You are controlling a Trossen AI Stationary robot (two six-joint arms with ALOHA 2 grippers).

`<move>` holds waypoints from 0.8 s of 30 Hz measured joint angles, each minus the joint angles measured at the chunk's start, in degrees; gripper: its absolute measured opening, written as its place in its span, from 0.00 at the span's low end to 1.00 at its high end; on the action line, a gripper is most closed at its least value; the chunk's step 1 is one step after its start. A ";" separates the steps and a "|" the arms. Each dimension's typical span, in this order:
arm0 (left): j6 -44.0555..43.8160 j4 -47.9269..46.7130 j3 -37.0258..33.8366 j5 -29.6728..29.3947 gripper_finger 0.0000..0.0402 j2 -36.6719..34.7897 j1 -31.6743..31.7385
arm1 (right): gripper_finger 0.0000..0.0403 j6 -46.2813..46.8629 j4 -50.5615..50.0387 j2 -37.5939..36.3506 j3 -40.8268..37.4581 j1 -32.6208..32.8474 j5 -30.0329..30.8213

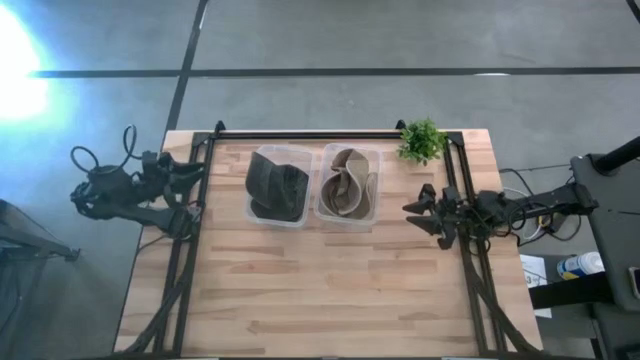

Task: Pick & Place hat
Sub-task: Return to Home Position

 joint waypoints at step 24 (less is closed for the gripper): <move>11.18 4.26 -5.86 23.67 0.38 -0.46 -0.04 | 0.42 -6.59 -2.77 0.13 -2.32 -0.11 -1.63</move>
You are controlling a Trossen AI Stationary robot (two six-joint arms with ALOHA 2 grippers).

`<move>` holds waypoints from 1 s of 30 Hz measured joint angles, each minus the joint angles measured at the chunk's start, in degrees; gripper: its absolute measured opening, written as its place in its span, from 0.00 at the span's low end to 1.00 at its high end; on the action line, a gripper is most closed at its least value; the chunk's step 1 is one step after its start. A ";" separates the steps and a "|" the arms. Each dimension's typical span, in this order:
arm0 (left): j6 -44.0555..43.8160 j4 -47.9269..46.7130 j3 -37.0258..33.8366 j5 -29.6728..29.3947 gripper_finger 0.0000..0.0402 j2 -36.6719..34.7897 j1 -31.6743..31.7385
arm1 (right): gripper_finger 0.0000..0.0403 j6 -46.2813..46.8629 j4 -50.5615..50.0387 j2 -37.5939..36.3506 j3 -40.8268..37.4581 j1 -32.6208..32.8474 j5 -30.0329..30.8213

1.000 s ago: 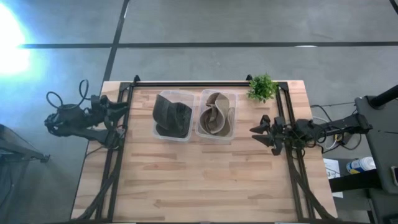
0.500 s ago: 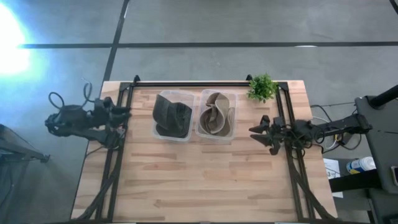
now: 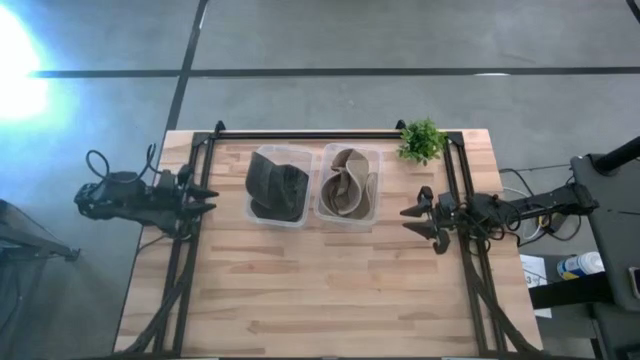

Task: Pick & Place hat
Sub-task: Return to Home Position

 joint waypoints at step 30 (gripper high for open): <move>-0.03 0.02 0.00 0.09 0.38 1.22 0.00 | 0.42 -17.37 -1.93 -10.09 0.03 -5.58 -10.90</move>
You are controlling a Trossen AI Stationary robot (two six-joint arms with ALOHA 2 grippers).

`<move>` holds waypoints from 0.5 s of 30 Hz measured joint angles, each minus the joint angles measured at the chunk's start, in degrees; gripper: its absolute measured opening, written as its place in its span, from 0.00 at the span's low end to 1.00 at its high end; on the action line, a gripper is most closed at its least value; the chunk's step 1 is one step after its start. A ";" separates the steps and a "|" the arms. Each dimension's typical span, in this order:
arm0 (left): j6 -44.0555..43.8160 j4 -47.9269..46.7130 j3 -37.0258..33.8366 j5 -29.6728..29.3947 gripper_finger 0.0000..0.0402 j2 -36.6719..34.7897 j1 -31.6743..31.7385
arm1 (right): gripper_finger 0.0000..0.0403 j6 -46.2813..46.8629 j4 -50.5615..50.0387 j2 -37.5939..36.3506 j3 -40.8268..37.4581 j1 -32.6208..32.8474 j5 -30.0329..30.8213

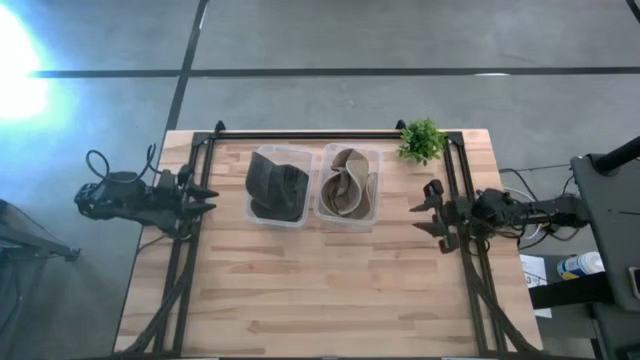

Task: Pick & Place hat
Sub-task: Return to Home Position

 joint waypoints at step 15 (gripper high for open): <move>0.00 0.00 0.00 0.00 0.38 0.00 0.00 | 0.42 1.15 -15.21 -7.43 0.02 -1.35 -4.26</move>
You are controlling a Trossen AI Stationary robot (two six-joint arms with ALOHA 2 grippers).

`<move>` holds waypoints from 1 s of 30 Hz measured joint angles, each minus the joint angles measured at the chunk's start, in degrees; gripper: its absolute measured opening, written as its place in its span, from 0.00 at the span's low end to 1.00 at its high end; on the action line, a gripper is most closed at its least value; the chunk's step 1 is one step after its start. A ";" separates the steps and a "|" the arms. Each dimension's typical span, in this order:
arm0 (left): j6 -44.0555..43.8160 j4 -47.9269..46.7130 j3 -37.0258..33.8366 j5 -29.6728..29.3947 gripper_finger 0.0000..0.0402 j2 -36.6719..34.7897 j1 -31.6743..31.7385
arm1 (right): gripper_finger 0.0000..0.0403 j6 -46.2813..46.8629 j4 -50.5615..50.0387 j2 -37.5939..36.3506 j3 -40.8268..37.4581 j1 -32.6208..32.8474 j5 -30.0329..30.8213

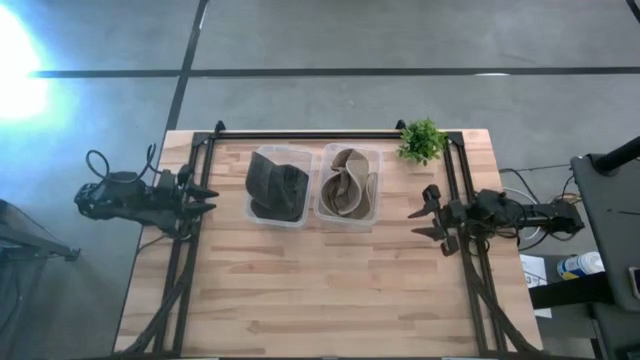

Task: Pick & Place hat
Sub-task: Return to Home Position

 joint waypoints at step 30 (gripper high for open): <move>-0.01 0.00 0.00 0.00 0.38 0.02 0.01 | 0.42 0.14 -0.88 0.22 0.00 0.02 0.08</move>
